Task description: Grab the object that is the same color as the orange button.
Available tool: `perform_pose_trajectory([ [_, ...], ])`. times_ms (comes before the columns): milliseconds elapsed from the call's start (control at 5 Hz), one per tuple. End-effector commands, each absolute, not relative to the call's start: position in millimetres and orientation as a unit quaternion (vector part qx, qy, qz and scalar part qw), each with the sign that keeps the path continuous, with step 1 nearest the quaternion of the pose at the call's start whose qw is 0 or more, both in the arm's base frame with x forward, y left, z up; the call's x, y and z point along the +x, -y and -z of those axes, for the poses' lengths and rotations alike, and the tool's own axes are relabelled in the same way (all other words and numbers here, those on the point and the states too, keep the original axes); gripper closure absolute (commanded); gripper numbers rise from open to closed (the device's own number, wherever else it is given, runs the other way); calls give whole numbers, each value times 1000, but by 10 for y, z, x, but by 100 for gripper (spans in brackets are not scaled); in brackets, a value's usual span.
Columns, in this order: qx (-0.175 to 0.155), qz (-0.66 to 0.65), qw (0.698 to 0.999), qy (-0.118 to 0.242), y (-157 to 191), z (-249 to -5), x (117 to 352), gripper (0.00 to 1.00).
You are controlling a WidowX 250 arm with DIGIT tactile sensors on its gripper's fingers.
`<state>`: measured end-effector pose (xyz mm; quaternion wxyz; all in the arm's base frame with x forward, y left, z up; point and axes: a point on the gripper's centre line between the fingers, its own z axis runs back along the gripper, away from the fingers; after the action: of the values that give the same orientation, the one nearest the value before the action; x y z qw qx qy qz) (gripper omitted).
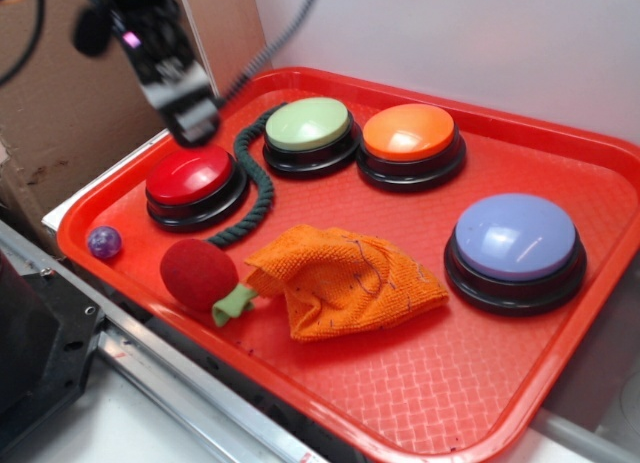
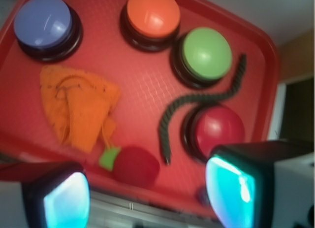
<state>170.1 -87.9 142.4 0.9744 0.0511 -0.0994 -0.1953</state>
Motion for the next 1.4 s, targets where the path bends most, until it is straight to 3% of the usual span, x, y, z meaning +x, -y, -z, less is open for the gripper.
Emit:
perform_pose_trajectory([
  [0,3,286,954,93,1188,-940,1828,0],
  [200,-11,318,945,75,1324,-714,1824,0],
  [600,20,320,947,29,1432,-330,1861,0],
  [800,32,309,950,17,1391,-276,1898,0],
  [1000,25,281,959,16,1352,-254,1921,100],
  [1200,20,265,964,13,1301,-277,1929,100],
])
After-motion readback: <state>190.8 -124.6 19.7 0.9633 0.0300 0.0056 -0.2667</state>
